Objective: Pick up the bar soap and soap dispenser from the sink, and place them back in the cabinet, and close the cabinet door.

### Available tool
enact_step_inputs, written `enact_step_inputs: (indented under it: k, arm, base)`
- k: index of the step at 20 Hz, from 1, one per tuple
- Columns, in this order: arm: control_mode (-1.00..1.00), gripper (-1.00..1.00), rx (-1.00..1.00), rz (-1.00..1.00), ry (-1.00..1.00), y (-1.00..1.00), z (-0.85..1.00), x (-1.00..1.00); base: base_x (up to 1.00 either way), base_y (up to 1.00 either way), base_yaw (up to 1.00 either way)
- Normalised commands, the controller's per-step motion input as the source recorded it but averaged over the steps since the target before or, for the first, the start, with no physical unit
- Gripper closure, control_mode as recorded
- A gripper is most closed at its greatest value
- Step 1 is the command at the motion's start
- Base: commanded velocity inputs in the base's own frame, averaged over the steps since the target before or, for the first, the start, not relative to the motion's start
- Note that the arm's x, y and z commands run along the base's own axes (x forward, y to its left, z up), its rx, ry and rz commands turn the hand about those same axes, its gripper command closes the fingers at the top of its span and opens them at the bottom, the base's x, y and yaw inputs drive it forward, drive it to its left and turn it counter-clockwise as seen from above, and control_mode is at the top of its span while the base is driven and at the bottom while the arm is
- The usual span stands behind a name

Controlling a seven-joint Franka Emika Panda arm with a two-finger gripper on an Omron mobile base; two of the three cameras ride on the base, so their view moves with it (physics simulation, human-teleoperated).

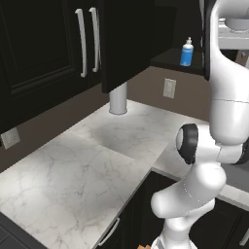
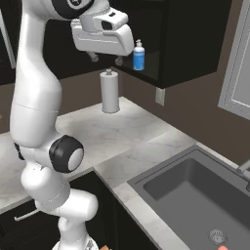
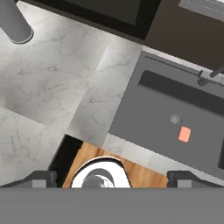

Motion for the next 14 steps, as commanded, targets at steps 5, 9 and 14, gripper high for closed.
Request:
enact_step_inputs:
  k: [5, 9, 14]
  arm:
    - [-1.00, -1.00, 0.00, -0.01, -0.05, 0.00, -0.47, 0.00]
    - [-1.00, -1.00, -0.01, -0.02, -0.25, 0.00, -0.54, 0.00]
    - [-1.00, -1.00, -0.03, 0.00, -0.38, 0.00, -0.49, -0.05]
  base:
    - [0.00, 0.00, 0.00]
    - [0.00, 0.00, 0.00]
    - [0.00, 0.00, 0.00]
